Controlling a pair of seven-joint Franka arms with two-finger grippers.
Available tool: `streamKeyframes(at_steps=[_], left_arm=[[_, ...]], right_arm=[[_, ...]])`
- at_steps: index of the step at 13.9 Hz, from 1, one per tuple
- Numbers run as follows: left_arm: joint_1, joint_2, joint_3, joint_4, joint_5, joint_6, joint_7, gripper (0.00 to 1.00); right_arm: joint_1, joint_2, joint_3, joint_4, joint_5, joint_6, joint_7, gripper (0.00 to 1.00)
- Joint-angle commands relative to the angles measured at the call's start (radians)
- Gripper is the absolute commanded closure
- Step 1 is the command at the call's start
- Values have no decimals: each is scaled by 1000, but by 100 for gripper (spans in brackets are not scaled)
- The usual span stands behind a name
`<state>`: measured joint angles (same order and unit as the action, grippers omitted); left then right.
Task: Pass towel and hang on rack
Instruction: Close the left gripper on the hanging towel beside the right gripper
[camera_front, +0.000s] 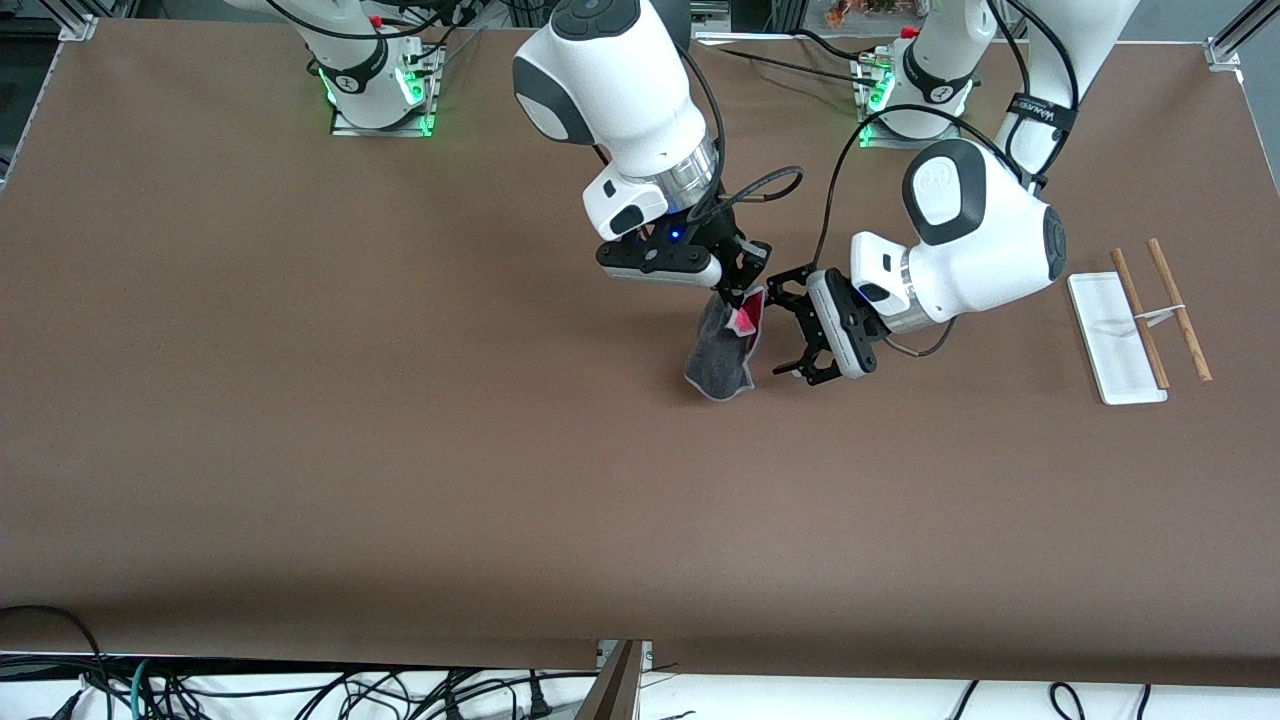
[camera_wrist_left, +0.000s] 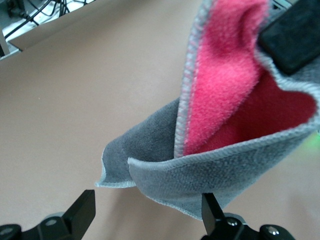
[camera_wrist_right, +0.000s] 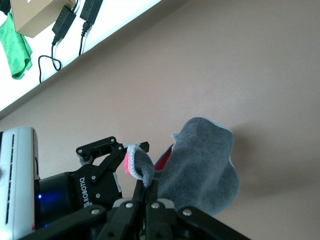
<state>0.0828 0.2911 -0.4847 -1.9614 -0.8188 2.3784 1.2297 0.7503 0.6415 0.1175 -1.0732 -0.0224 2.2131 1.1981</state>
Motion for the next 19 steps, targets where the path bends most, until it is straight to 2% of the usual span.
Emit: streamKeyframes(at_steps=[1,3,6,10,15,16,19], left_arm=[[-11,7,5,87,88,-2,62,6],[-20,0,5,107,170,-2,67,0],[-52,-9,6,118,181,1,68,0],[-75,-23,5,114,366,-1,67,0],[-112,-12,6,91,411,-7,65,0],[-112,-10,5,73,411,-8,67,1],[-133,-4,5,67,451,-11,67,20]], right_arm=[[4,-2,-2,-1,9,11,6,100],[6,0,-2,-2,9,11,9,100],[6,0,-2,-1,9,11,8,100],[6,0,-2,-2,9,11,6,100],[6,0,-2,-2,9,13,6,100],[6,0,-2,-2,9,13,6,100],[6,0,-2,-2,9,13,6,100]])
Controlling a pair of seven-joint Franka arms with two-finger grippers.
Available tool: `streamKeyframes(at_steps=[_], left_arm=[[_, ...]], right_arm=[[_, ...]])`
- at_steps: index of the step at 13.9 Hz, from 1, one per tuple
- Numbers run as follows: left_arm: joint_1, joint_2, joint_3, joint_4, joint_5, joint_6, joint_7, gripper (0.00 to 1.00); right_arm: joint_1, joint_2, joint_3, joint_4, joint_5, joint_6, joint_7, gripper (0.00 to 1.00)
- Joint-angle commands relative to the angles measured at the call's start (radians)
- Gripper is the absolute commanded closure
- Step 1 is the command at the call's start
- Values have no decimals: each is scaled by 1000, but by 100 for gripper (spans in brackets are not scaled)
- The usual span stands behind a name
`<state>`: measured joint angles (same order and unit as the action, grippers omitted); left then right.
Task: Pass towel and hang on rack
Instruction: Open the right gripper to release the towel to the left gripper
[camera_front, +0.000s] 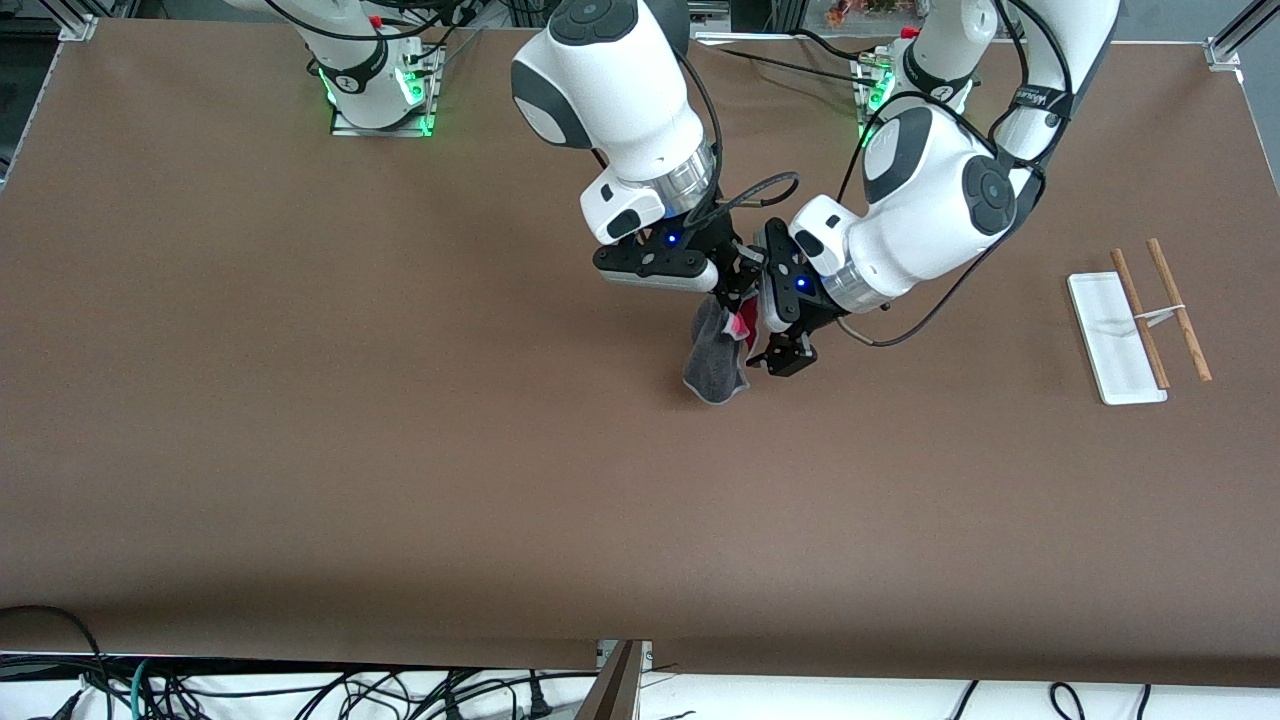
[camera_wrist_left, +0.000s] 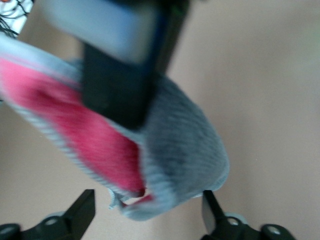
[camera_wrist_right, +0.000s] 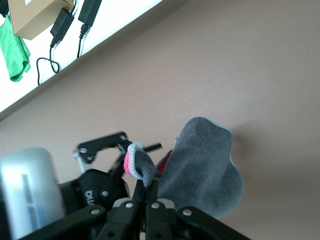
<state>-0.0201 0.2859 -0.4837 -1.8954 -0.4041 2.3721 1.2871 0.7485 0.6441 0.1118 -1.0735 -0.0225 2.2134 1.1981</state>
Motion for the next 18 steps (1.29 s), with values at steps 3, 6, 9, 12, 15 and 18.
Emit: streamKeyframes(at_steps=[3,6,9,12,15,18], left_arm=[[-32,1,5,-7,41,-19,9,54],[-32,1,5,-7,41,-37,8,91],[-31,-2,5,-5,41,-60,8,100],[-20,-10,28,2,41,-105,8,100],[-5,-16,56,7,39,-148,8,100],[44,-34,63,12,36,-198,8,100]], right_arm=[[8,-3,3,-2,9,12,6,100],[8,-1,3,-2,9,12,5,100],[8,0,3,-2,9,12,5,100],[8,2,2,-2,0,11,-5,15],[9,2,2,-3,-17,11,-35,0],[8,2,0,-3,-14,8,-37,0]])
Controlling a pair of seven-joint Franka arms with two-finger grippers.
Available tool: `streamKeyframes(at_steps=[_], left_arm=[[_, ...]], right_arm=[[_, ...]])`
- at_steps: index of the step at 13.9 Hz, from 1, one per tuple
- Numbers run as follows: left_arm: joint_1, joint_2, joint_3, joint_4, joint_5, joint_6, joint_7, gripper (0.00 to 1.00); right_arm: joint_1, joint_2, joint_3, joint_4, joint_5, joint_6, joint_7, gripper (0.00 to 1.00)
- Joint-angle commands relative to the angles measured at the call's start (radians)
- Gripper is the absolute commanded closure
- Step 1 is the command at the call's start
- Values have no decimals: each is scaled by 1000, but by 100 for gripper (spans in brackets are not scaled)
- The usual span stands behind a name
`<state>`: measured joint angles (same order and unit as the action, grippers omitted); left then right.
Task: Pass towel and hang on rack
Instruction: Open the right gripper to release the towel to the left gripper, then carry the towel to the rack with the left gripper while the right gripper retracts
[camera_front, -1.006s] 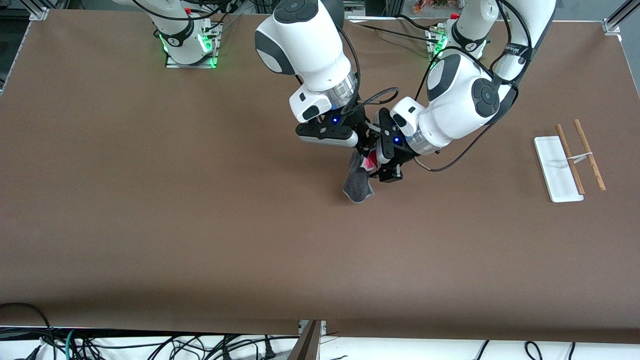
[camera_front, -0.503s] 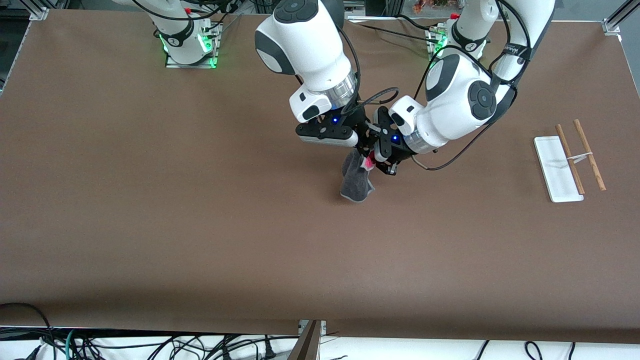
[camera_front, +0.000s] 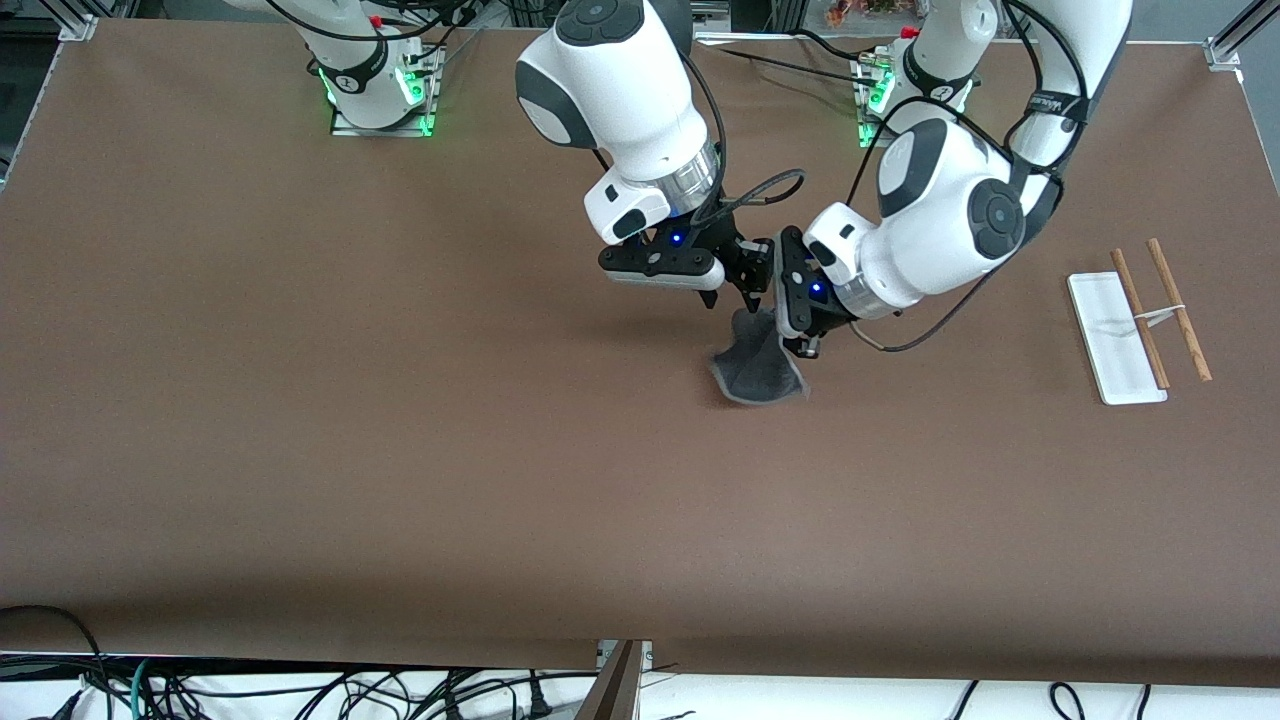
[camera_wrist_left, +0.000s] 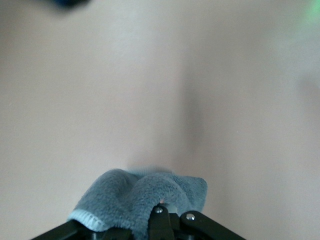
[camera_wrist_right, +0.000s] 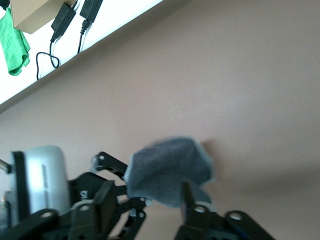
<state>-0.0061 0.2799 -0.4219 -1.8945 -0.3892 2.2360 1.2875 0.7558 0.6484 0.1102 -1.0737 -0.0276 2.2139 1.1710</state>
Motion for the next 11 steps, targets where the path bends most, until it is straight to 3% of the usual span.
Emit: streamKeyframes(at_steps=[1,4,8,11], left_arm=[[61,-43,3,20,21,-105,4,100],[176,-68,11,20,21,-221,-2,100],[242,-70,138,40,21,-427,12,100],[381,-59,140,63,27,-550,26,100]], right_arm=[[-3,-3,2,-3,-11,4,-11,0],[-30,-3,-1,-3,-11,1,-52,0],[-90,-3,-1,-6,-15,-7,-247,0],[-159,-10,-3,-5,-15,-126,-448,0]])
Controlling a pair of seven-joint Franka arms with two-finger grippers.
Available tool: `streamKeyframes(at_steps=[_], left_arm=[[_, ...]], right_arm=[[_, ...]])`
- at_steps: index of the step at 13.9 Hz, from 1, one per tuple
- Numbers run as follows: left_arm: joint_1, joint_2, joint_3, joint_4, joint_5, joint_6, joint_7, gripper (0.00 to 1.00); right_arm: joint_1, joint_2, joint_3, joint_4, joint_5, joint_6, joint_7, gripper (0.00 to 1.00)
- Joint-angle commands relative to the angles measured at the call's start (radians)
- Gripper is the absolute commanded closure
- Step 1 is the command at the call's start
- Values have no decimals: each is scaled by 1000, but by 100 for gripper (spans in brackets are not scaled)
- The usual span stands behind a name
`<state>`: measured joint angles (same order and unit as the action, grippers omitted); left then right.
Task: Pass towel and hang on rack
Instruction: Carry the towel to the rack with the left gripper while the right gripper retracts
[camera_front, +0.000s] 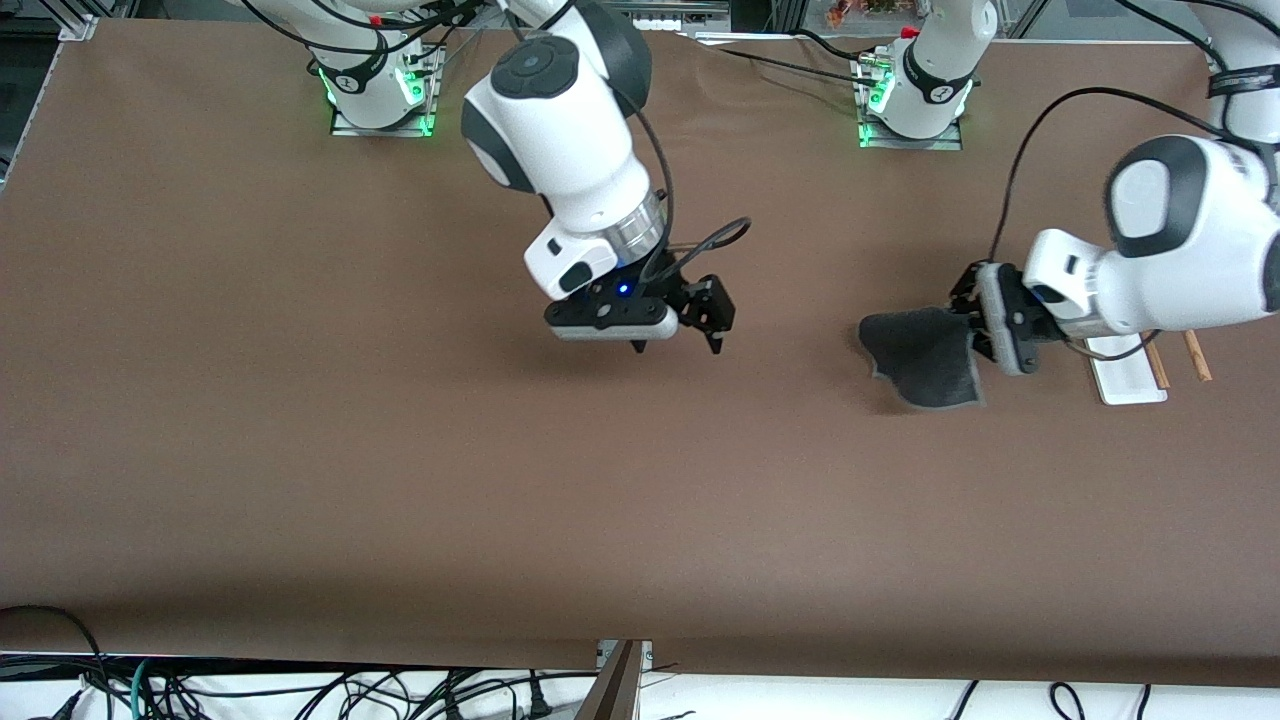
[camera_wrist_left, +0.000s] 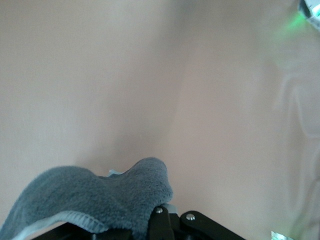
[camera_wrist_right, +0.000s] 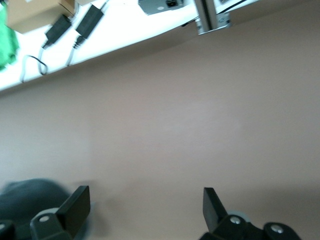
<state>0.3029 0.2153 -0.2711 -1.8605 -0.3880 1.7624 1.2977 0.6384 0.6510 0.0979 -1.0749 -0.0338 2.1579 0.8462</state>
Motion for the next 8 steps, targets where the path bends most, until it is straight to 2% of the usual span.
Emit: streamKeyframes(at_steps=[1,5,8], left_arm=[[117,7,-8,27,26,-108,31,100],[335,38,-8,27,104,-165,191,100],[474,42,-10,43,205,-167,322,100]], right_arm=[[-72,-19,9,-4,-9,-125,-212,0],[-207,-120,-13,-4,-6,-404,-424,0],[-334,-206,-23,-52,-9,-504,-582,0]])
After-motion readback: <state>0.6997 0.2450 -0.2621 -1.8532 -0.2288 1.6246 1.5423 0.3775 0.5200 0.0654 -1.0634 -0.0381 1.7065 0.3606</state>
